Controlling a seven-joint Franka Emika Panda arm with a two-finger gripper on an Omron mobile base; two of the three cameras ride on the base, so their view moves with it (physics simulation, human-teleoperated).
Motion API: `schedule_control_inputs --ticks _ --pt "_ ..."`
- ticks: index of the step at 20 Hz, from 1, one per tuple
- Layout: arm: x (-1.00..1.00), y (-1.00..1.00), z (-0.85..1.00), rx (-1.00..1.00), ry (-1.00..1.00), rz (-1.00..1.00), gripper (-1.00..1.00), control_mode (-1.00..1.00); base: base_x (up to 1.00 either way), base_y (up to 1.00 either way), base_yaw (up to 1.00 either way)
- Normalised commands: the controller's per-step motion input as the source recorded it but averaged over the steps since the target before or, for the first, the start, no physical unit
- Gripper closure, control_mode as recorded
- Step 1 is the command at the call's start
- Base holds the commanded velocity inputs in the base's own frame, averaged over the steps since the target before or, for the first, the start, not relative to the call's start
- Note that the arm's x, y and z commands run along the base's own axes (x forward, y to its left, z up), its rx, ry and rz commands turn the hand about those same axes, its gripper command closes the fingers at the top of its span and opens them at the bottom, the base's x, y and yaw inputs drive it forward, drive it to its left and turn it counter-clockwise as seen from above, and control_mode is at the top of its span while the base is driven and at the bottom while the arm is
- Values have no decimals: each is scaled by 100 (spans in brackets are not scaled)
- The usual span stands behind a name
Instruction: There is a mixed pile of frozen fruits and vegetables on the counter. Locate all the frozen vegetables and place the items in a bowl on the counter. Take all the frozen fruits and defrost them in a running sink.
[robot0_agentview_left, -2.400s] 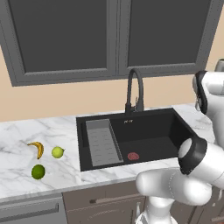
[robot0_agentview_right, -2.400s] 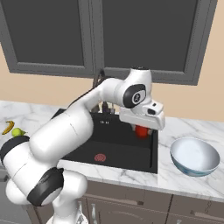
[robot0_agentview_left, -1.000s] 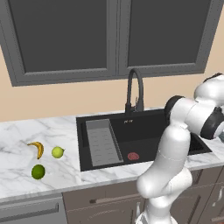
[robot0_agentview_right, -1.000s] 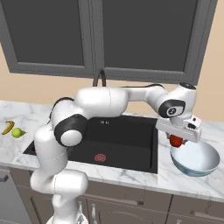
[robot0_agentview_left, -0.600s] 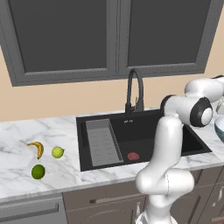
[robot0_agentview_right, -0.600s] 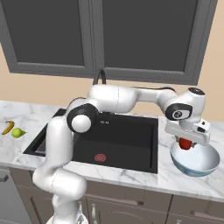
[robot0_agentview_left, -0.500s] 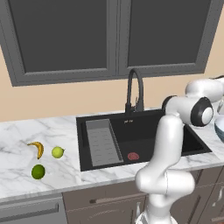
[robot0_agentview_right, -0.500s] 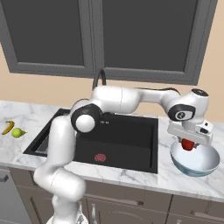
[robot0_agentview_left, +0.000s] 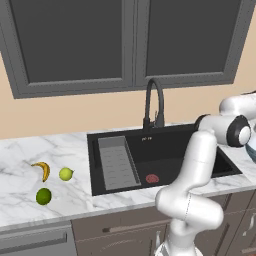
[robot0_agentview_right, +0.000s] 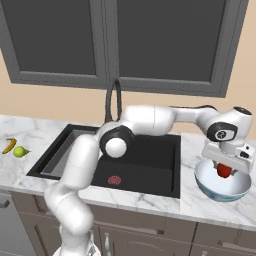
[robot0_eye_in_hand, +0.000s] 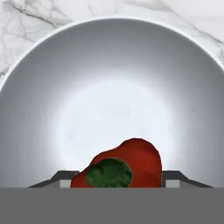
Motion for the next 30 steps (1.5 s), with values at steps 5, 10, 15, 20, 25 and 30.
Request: schedule_control_inputs --ticks 5,10,15,20,25,30 --pt "9 6 -42 -12 8 -6 100 -100 0 0 0" --pt "3 4 -42 -9 1 -6 100 -100 0 0 0" --pt "-13 0 -36 0 -8 -8 100 -100 0 0 0" --pt "-6 0 -27 0 -3 -8 -100 -100 0 0 0" --pt "8 10 -3 -1 3 -3 -100 -100 0 0 0" --pt "3 -4 18 -3 5 -2 -100 -100 0 0 0"
